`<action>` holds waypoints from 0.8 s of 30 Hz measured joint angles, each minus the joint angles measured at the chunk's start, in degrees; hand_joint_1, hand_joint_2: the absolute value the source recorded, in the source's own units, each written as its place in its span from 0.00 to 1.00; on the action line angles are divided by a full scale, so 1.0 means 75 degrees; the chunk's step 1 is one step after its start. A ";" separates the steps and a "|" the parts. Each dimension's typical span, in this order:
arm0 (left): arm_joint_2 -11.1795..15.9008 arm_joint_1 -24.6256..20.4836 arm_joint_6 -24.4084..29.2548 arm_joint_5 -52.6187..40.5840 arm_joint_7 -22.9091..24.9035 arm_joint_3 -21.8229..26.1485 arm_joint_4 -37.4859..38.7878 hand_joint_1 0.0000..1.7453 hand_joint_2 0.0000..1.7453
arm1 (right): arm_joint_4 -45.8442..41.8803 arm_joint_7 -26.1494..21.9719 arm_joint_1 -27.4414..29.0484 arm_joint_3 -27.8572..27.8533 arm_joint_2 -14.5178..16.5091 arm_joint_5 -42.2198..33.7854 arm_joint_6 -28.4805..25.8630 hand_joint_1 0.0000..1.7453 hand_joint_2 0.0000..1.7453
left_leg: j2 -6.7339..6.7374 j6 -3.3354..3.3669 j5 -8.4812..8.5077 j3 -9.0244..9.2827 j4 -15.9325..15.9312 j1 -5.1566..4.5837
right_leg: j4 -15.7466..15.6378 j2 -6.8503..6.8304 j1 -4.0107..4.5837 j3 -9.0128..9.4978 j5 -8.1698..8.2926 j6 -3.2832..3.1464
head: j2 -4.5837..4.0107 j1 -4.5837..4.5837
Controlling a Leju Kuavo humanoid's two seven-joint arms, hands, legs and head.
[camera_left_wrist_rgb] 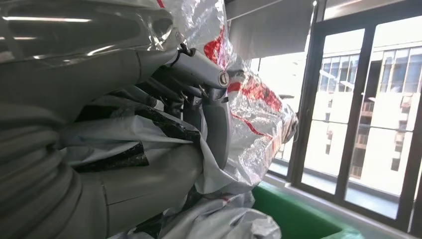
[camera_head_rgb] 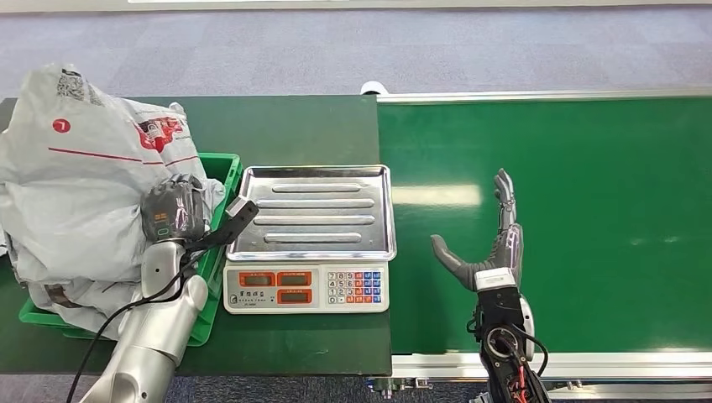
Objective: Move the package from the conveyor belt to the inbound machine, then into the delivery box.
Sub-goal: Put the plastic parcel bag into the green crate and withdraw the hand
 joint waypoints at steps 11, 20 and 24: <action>-0.0165 0.0620 0.0191 0.0616 -0.0921 0.0271 -0.1774 0.00 1.00 | 0.0210 -0.0046 -0.0044 -0.0002 -0.0003 -0.0173 -0.0009 0.00 1.00 | 0.0001 -0.0001 -0.0001 -0.0008 -0.0001 0.0002 | 0.0001 0.0000 0.0003 -0.0006 -0.0004 -0.0002 | 0.0001 0.0001; -0.1300 0.0801 0.0213 0.1941 -0.4719 0.2244 -0.4177 0.00 0.25 | 0.0286 -0.0071 -0.0039 0.0010 0.0018 -0.0239 -0.0118 0.00 1.00 | 0.0002 -0.0001 -0.0002 -0.0009 -0.0001 0.0002 | 0.0001 0.0001 0.0003 -0.0008 -0.0004 -0.0002 | 0.0001 0.0001; -0.1704 0.0808 0.0214 0.3136 -0.5429 0.2809 -0.5204 0.00 0.00 | 0.0333 -0.0124 -0.0027 0.0018 0.0056 -0.0246 -0.0149 0.00 1.00 | 0.0001 -0.0002 -0.0002 -0.0010 -0.0001 0.0003 | 0.0001 0.0000 0.0004 -0.0008 -0.0004 -0.0002 | 0.0000 0.0000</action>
